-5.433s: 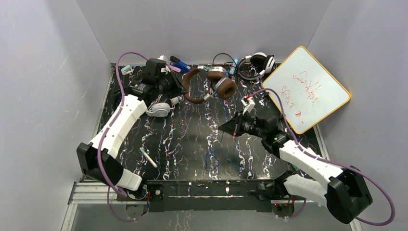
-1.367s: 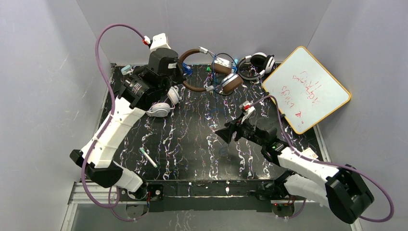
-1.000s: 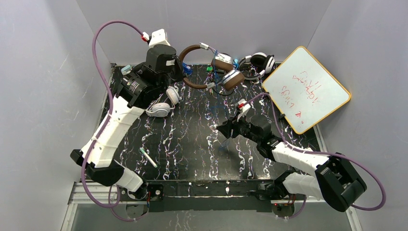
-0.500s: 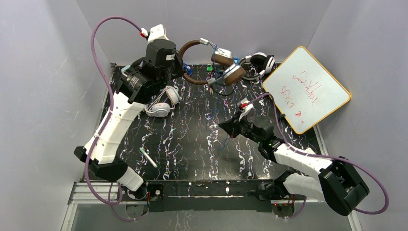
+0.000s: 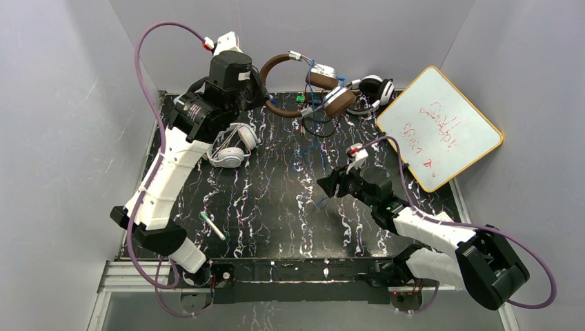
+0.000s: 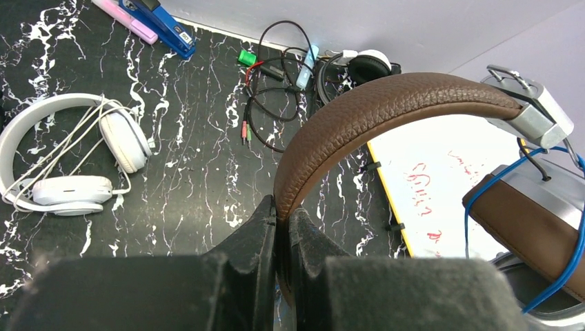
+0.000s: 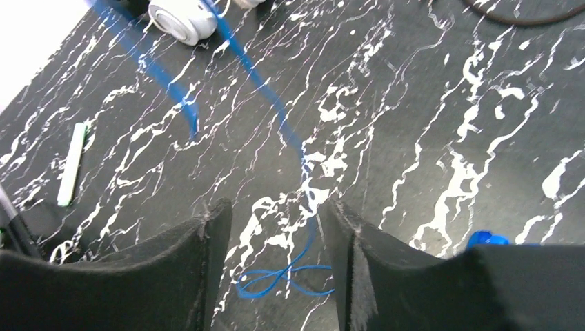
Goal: Wrap the headphones
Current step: Wrap the headphones cable around the headphones.
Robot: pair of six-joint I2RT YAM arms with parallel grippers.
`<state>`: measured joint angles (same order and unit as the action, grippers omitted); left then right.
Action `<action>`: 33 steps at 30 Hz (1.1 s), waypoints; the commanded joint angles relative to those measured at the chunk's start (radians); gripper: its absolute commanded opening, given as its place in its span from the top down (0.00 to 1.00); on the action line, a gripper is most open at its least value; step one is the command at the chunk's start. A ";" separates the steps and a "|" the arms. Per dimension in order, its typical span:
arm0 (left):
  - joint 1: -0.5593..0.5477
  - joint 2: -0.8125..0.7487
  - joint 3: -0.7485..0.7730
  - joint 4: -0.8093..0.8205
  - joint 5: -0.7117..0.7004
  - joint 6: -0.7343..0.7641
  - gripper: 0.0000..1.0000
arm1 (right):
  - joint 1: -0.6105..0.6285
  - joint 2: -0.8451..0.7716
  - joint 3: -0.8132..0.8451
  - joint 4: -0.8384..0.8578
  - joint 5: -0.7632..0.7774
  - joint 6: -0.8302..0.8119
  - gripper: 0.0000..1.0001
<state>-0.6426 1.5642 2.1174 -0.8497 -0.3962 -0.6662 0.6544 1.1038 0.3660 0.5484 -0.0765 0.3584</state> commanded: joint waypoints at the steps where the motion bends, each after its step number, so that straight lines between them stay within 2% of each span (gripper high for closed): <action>1: 0.006 -0.020 0.029 0.053 0.020 -0.030 1.00 | -0.019 0.028 0.092 0.012 0.031 -0.057 0.34; 5: 0.006 -0.020 0.029 0.055 0.020 -0.029 1.00 | -0.031 0.066 0.149 0.008 0.032 -0.086 0.27; 9: 0.006 -0.021 0.022 0.065 0.039 -0.029 1.00 | -0.039 0.100 0.219 -0.005 0.003 -0.118 0.27; 19: 0.009 -0.020 0.019 0.069 0.045 -0.029 1.00 | -0.039 0.127 0.286 0.077 -0.146 -0.160 0.38; 22: 0.011 -0.022 0.020 0.070 0.046 -0.027 1.00 | -0.039 0.132 0.304 0.079 -0.152 -0.167 0.47; 25: 0.013 -0.026 0.021 0.068 0.043 -0.026 1.00 | -0.038 0.128 0.308 0.078 -0.157 -0.167 0.72; 27: 0.015 -0.026 0.020 0.064 0.038 -0.024 1.00 | -0.039 0.121 0.300 0.075 -0.159 -0.160 0.77; 28: 0.017 -0.026 0.020 0.062 0.037 -0.022 1.00 | -0.039 0.116 0.292 0.074 -0.160 -0.155 0.76; 31: 0.018 -0.026 0.015 0.062 0.040 -0.024 1.00 | -0.039 0.097 0.271 0.076 -0.174 -0.145 0.62; 33: 0.020 -0.026 0.012 0.066 0.046 -0.026 1.00 | -0.038 0.084 0.259 0.077 -0.182 -0.141 0.57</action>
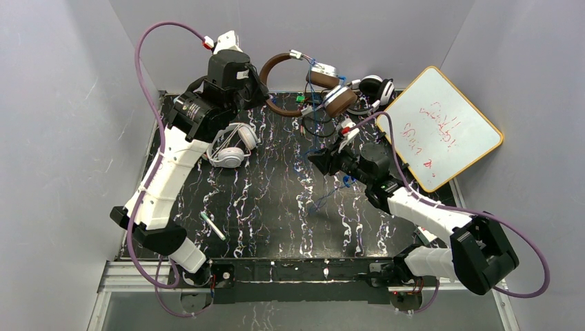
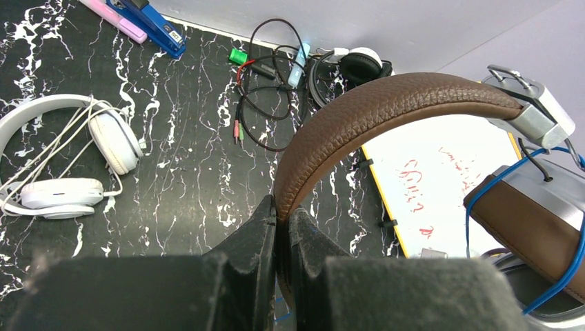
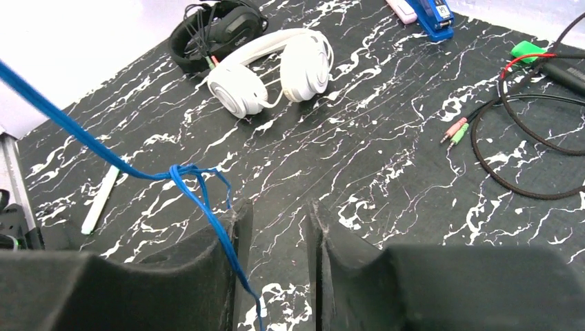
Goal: Wrap the headphones
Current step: Wrap the headphones cable around the headphones.
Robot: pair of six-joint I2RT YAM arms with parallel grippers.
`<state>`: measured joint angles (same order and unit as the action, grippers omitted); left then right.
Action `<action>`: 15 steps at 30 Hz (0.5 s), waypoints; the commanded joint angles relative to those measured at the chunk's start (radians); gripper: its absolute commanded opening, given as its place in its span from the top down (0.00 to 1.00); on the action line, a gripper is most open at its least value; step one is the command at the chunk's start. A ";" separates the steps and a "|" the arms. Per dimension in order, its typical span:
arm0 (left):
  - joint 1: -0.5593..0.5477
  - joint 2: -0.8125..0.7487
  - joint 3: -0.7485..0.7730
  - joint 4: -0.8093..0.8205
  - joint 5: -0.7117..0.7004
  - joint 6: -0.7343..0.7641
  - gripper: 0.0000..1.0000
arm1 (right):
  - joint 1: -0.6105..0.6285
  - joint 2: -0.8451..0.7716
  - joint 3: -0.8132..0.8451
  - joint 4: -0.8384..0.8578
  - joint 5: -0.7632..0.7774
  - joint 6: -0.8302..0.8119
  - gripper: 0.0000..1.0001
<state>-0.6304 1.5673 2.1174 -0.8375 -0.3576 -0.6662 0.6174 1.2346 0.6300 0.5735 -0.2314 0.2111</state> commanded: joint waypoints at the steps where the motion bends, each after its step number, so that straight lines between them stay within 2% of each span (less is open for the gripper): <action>1: 0.008 -0.028 0.010 0.056 0.010 -0.026 1.00 | -0.002 -0.053 -0.009 0.052 -0.030 0.007 0.57; 3: 0.009 -0.026 0.011 0.057 0.012 -0.028 1.00 | -0.001 -0.067 -0.012 0.051 -0.033 0.008 0.61; 4: 0.009 -0.026 0.009 0.058 0.013 -0.029 1.00 | -0.001 -0.072 -0.014 0.050 -0.034 0.010 0.69; 8: 0.009 -0.027 -0.001 0.064 0.015 -0.031 1.00 | -0.002 -0.086 -0.018 0.048 -0.050 0.015 0.82; 11: 0.009 -0.026 -0.004 0.063 0.016 -0.033 1.00 | -0.002 -0.086 -0.018 0.044 -0.049 0.017 0.99; 15: 0.011 -0.026 -0.003 0.064 0.016 -0.035 1.00 | -0.002 -0.087 -0.021 0.033 -0.039 0.019 0.99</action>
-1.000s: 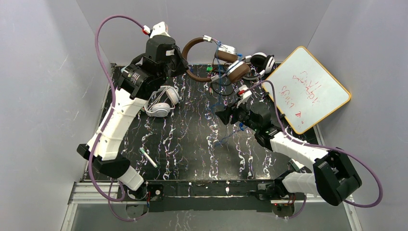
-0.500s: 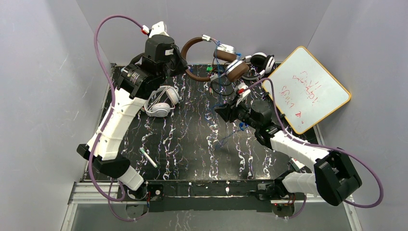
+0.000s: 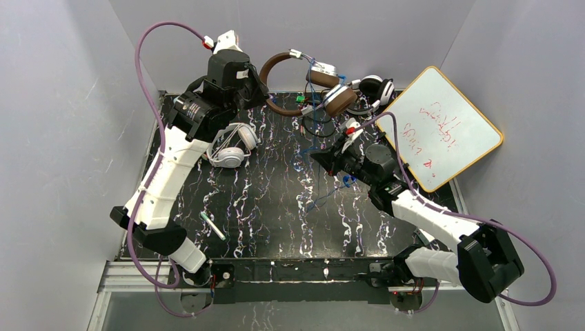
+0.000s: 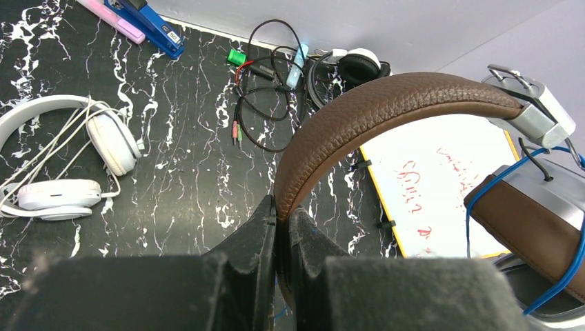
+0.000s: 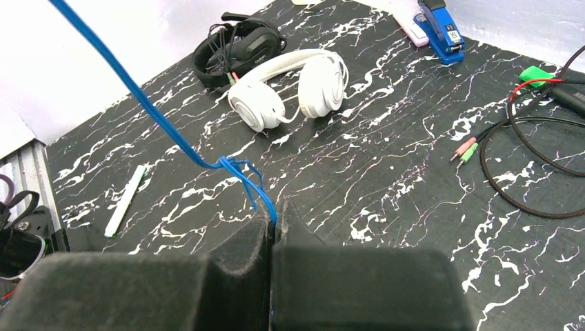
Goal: Wrap the headphones
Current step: Wrap the headphones cable around the headphones.
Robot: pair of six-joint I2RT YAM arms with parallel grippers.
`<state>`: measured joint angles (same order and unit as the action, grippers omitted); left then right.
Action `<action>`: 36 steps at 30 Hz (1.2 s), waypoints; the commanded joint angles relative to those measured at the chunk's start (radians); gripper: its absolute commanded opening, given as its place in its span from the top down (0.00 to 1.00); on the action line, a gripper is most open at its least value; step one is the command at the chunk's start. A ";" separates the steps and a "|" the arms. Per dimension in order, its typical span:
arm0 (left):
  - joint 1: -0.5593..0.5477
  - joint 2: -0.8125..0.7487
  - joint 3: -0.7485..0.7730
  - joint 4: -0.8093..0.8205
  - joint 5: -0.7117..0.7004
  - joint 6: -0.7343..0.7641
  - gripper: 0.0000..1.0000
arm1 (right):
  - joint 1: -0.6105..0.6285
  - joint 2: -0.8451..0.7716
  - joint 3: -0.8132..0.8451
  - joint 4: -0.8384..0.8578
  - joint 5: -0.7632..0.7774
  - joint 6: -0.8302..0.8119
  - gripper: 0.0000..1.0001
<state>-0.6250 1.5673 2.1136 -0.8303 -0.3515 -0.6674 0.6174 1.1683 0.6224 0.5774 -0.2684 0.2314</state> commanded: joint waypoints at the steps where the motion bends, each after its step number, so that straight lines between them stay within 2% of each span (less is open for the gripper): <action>1: 0.006 -0.026 0.000 0.056 0.009 -0.033 1.00 | -0.002 -0.017 -0.018 0.028 0.002 0.004 0.99; 5: 0.008 -0.023 0.004 0.056 0.015 -0.039 1.00 | -0.002 0.017 -0.065 0.029 -0.001 0.061 0.99; 11: 0.031 -0.025 -0.005 0.061 0.045 -0.053 1.00 | -0.003 0.070 -0.240 0.130 0.024 0.235 0.99; 18: 0.072 -0.033 0.034 0.059 0.075 -0.059 1.00 | -0.024 0.150 -0.280 0.074 0.074 0.335 0.99; 21: 0.076 -0.043 0.028 0.071 0.134 -0.070 1.00 | -0.059 0.173 -0.246 0.045 0.061 0.334 0.99; 23: 0.077 -0.050 0.005 0.094 0.223 -0.064 1.00 | -0.099 0.193 -0.207 0.016 0.036 0.330 0.99; 27: 0.077 -0.110 -0.115 0.184 0.387 -0.035 1.00 | -0.231 0.241 -0.124 -0.044 -0.047 0.351 0.99; 31: 0.077 -0.182 -0.280 0.233 0.463 0.052 1.00 | -0.385 0.281 0.009 -0.199 -0.073 0.360 0.99; 36: 0.077 -0.272 -0.477 0.242 0.486 0.257 1.00 | -0.492 0.293 0.170 -0.310 -0.078 0.343 0.99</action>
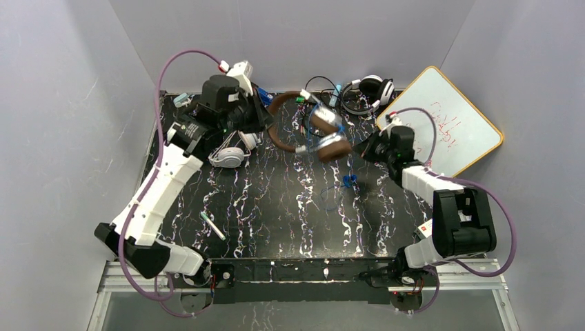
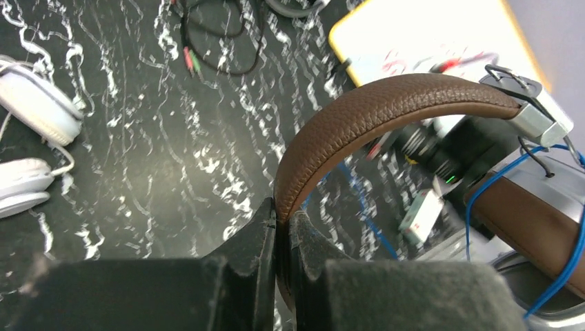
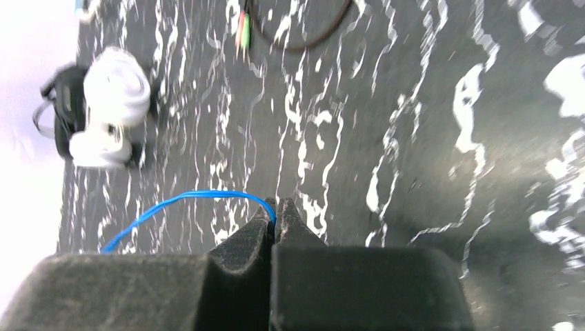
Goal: Wrap the headphones
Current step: Wrap the headphones cable around the headphones.
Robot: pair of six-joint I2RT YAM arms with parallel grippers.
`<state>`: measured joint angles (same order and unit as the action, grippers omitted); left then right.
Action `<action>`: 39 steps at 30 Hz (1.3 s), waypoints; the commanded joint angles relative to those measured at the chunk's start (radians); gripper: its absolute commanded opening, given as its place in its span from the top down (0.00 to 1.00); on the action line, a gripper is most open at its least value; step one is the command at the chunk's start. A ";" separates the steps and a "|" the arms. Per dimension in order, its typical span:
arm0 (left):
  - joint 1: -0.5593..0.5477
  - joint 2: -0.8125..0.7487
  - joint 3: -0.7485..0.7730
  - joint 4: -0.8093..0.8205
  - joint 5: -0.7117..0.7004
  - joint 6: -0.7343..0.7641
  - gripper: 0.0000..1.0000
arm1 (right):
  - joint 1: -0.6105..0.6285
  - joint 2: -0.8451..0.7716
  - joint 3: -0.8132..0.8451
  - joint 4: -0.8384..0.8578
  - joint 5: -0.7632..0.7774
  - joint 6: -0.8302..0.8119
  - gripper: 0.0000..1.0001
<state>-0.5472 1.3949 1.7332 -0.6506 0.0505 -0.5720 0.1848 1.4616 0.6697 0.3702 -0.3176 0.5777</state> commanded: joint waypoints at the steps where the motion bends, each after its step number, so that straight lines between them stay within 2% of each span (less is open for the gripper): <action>1: -0.002 -0.123 -0.134 0.066 0.099 0.214 1.00 | -0.076 0.003 0.150 -0.116 -0.034 -0.005 0.99; 6: -0.008 -0.202 -0.302 0.070 0.120 0.490 1.00 | -0.126 0.021 0.282 -0.172 -0.077 -0.013 0.99; 11: -0.018 -0.250 -0.422 0.066 0.150 0.696 1.00 | -0.139 0.025 0.375 -0.206 -0.158 -0.010 0.99; 13: -0.026 -0.254 -0.444 0.058 0.142 0.744 1.00 | -0.139 0.021 0.415 -0.235 -0.190 -0.012 0.99; 20: -0.039 -0.206 -0.478 0.024 -0.073 0.820 1.00 | -0.139 -0.017 0.525 -0.309 -0.312 -0.021 0.99; 25: -0.068 -0.169 -0.492 0.020 -0.141 0.847 1.00 | -0.139 -0.029 0.623 -0.403 -0.371 -0.052 0.99; 30: -0.082 -0.140 -0.507 0.025 -0.142 0.834 1.00 | -0.139 -0.045 0.705 -0.473 -0.396 -0.067 0.99; 36: -0.083 -0.049 -0.483 -0.003 -0.278 0.700 1.00 | -0.139 -0.054 0.782 -0.520 -0.503 -0.046 0.99; 39: -0.085 0.045 -0.429 -0.063 -0.404 0.583 1.00 | -0.139 -0.071 0.809 -0.524 -0.535 -0.014 0.99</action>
<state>-0.6289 1.3586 1.2282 -0.6445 -0.1932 0.1673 0.0498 1.4406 1.4120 -0.1303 -0.7666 0.5308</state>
